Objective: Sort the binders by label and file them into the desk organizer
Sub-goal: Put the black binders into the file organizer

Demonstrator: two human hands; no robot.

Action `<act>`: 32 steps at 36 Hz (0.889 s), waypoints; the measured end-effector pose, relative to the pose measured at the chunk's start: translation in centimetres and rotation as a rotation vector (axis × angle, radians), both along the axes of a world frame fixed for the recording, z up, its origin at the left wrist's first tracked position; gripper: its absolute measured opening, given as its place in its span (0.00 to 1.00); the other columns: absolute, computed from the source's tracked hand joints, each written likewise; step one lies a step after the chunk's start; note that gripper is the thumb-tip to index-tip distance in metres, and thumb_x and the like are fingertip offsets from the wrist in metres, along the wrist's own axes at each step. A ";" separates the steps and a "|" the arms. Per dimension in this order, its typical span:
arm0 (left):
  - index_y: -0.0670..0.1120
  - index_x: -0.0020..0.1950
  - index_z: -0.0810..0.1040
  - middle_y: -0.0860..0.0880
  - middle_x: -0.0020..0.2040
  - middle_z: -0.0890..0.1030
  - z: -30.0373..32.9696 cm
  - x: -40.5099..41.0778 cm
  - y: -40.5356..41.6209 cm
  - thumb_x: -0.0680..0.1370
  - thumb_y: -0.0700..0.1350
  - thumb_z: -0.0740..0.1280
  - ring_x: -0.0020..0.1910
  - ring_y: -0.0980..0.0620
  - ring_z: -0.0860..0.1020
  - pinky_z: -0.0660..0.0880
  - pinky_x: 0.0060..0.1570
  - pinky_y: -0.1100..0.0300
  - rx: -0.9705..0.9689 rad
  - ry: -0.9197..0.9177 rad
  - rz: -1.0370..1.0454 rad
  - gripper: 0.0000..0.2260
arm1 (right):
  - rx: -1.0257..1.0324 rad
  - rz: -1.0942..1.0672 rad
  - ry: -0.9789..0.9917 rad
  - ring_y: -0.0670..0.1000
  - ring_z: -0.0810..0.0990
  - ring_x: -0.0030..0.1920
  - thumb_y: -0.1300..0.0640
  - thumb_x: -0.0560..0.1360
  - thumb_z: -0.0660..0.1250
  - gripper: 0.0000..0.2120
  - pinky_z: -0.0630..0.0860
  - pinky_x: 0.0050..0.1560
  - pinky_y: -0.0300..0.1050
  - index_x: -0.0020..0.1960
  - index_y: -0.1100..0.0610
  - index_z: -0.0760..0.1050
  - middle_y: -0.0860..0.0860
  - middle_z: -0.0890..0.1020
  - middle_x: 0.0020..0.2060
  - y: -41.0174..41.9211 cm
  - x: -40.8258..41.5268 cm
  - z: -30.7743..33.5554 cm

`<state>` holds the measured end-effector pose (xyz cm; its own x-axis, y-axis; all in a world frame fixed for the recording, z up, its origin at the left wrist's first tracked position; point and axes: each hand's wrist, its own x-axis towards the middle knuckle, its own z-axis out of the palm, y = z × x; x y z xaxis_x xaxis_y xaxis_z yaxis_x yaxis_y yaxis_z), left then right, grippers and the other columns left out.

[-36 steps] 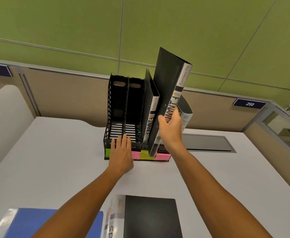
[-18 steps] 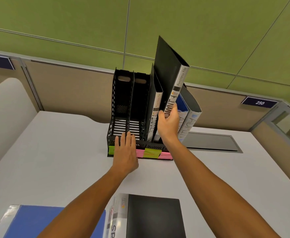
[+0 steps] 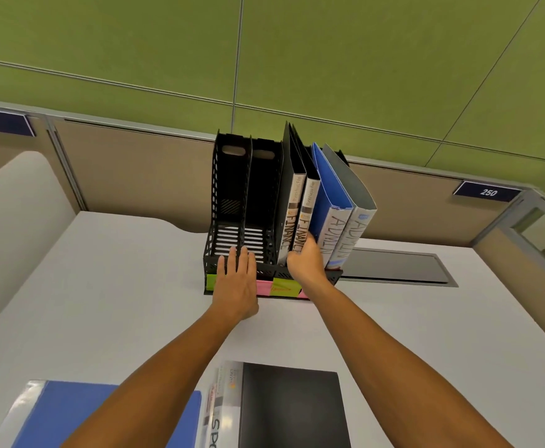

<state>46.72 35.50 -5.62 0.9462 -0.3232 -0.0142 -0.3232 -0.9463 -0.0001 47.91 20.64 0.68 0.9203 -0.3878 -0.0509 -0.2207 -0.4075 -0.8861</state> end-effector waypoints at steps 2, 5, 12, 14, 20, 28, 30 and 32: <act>0.42 0.82 0.43 0.39 0.82 0.44 0.5 -0.3 0.2 0.78 0.57 0.66 0.80 0.35 0.43 0.46 0.78 0.39 0.001 0.031 -0.001 0.44 | 0.026 0.009 0.030 0.51 0.74 0.61 0.65 0.78 0.66 0.20 0.75 0.63 0.55 0.67 0.49 0.71 0.47 0.77 0.59 0.0 -0.5 0.2; 0.41 0.82 0.44 0.39 0.82 0.45 1.0 -1.5 0.4 0.79 0.58 0.65 0.81 0.37 0.45 0.47 0.78 0.40 -0.016 0.054 0.003 0.43 | 0.051 0.020 0.035 0.52 0.73 0.65 0.66 0.78 0.65 0.21 0.72 0.65 0.54 0.66 0.48 0.71 0.45 0.76 0.58 -0.3 -2.0 0.4; 0.42 0.82 0.47 0.42 0.82 0.50 0.6 -6.5 2.3 0.79 0.56 0.67 0.81 0.41 0.54 0.58 0.77 0.47 -0.210 0.235 0.058 0.41 | 0.057 0.100 0.067 0.48 0.71 0.64 0.63 0.79 0.64 0.28 0.73 0.58 0.45 0.76 0.48 0.64 0.47 0.70 0.74 -1.8 -8.6 -0.6; 0.44 0.81 0.52 0.44 0.82 0.55 0.2 -8.5 3.1 0.80 0.54 0.68 0.79 0.42 0.58 0.63 0.75 0.47 -0.268 0.286 0.081 0.38 | 0.017 0.120 0.096 0.48 0.72 0.63 0.61 0.80 0.65 0.28 0.71 0.55 0.40 0.77 0.49 0.62 0.48 0.70 0.73 -2.2 -11.1 -1.4; 0.44 0.81 0.55 0.44 0.80 0.62 -1.2 -15.1 6.2 0.80 0.57 0.67 0.77 0.44 0.63 0.62 0.73 0.52 -0.502 0.452 0.149 0.36 | 0.011 0.188 0.231 0.54 0.66 0.76 0.55 0.81 0.66 0.31 0.70 0.67 0.50 0.80 0.48 0.57 0.48 0.63 0.78 -3.0 -19.2 -4.9; 0.50 0.80 0.59 0.51 0.75 0.70 -3.2 -24.7 7.9 0.78 0.56 0.69 0.73 0.49 0.70 0.67 0.66 0.58 -0.734 0.428 0.260 0.34 | -0.130 0.350 0.339 0.53 0.62 0.78 0.53 0.80 0.67 0.32 0.63 0.75 0.51 0.80 0.48 0.57 0.49 0.61 0.79 -2.6 -28.6 -9.1; 0.52 0.79 0.62 0.53 0.72 0.73 -3.4 -27.0 8.0 0.78 0.55 0.71 0.69 0.51 0.73 0.70 0.62 0.62 -0.786 0.410 0.285 0.32 | -0.180 0.390 0.356 0.52 0.58 0.79 0.52 0.80 0.66 0.33 0.60 0.76 0.50 0.81 0.48 0.56 0.48 0.58 0.80 -2.6 -30.5 -9.8; 0.51 0.79 0.62 0.53 0.72 0.73 -3.5 -29.0 7.7 0.77 0.53 0.71 0.70 0.51 0.73 0.70 0.64 0.61 -0.808 0.395 0.317 0.33 | -0.213 0.414 0.377 0.52 0.55 0.80 0.52 0.80 0.66 0.33 0.57 0.77 0.49 0.81 0.48 0.55 0.48 0.54 0.81 -2.6 -32.0 -10.5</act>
<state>17.70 43.24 -9.14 0.9660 -0.1049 -0.2361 0.1113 -0.6558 0.7467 15.90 18.04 -9.77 0.9308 -0.0378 -0.3636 -0.2885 -0.6867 -0.6672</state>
